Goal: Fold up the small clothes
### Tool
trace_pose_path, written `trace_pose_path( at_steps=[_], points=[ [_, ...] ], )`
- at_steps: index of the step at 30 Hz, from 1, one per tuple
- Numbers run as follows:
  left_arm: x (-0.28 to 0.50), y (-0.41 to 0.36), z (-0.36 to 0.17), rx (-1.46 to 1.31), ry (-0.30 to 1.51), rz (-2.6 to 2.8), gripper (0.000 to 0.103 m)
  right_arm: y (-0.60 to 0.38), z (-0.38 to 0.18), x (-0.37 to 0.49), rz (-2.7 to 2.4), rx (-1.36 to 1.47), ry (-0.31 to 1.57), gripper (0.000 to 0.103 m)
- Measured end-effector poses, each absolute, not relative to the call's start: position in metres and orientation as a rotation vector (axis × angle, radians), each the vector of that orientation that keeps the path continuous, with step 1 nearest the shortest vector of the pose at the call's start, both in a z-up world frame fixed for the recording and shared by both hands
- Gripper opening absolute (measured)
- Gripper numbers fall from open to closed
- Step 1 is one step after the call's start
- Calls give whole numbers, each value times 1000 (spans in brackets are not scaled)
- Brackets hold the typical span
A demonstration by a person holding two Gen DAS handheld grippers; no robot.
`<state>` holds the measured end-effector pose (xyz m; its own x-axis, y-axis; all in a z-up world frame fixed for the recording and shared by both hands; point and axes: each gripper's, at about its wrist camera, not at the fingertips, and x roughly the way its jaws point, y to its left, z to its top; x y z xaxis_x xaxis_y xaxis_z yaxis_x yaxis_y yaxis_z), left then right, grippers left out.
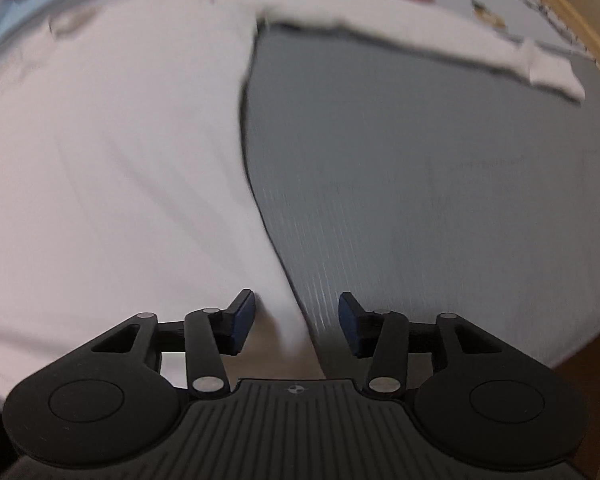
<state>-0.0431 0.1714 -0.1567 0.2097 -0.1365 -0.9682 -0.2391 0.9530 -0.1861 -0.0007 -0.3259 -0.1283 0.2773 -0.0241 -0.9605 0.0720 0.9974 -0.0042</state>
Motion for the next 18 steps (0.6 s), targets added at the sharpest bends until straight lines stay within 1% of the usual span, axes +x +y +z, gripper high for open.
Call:
trace_pose_path(
  at_steps=[1, 3, 4, 5, 6, 9, 11, 15, 17, 18],
  points=[
    [-45, 169, -157, -316, 1364, 73, 29, -326, -134, -4, -72, 32, 1309, 49],
    [-46, 163, -156, -285, 1373, 61, 17, -325, -135, -10, -69, 29, 1301, 49],
    [-47, 161, -156, -281, 1379, 49, 7, -323, -133, -12, -56, 27, 1301, 42],
    [-49, 159, -153, -273, 1372, 43, 6, -322, -132, -13, -39, 36, 1300, 11],
    [-51, 157, -148, -255, 1351, 46, 6, -322, -129, -15, -25, 59, 1298, 6],
    [-65, 160, -121, -285, 1257, 40, 5, -333, -103, -20, -56, 165, 1210, 5],
    [-77, 165, -112, -311, 1245, 38, 6, -339, -88, -25, -59, 201, 1172, 5],
    [-79, 157, -133, -223, 1360, 60, 6, -337, -115, -30, -113, 128, 1315, 5],
    [-81, 148, -132, -193, 1369, 22, 8, -330, -120, -31, -122, 78, 1339, 6],
    [-82, 144, -126, -183, 1342, 5, 8, -326, -118, -32, -131, 46, 1329, 6]
  ],
)
